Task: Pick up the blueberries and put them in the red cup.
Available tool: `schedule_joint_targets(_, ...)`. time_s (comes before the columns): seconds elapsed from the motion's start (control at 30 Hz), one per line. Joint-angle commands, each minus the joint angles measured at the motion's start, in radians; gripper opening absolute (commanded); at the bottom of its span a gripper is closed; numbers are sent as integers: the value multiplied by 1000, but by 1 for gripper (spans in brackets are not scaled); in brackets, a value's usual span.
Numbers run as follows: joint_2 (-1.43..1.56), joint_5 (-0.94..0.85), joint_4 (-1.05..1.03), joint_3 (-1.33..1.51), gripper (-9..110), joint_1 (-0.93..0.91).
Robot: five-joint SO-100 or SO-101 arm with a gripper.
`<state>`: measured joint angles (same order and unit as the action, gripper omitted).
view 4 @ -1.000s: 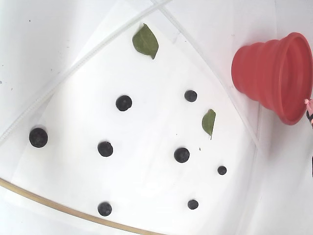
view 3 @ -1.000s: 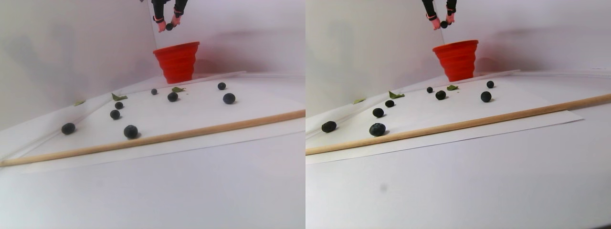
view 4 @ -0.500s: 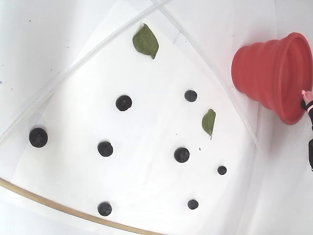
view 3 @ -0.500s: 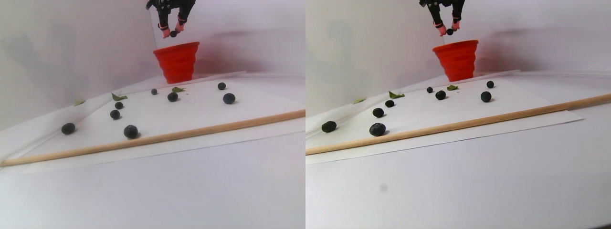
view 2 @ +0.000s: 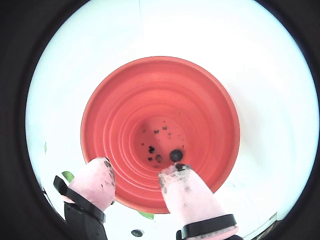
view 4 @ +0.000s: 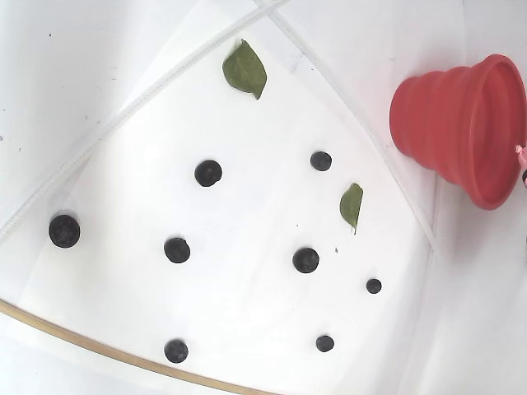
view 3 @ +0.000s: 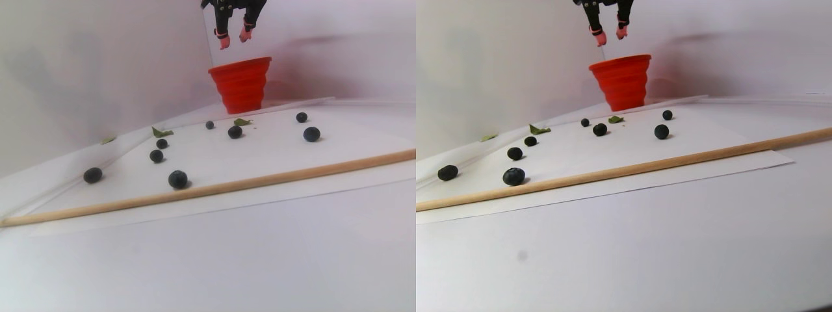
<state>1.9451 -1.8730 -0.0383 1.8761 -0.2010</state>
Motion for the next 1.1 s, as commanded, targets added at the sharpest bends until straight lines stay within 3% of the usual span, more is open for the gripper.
schedule_joint_targets(0.0, 130, 3, -23, -49, 18, 11)
schedule_joint_targets(1.07, 436, 9, -337, 161, 18, 38)
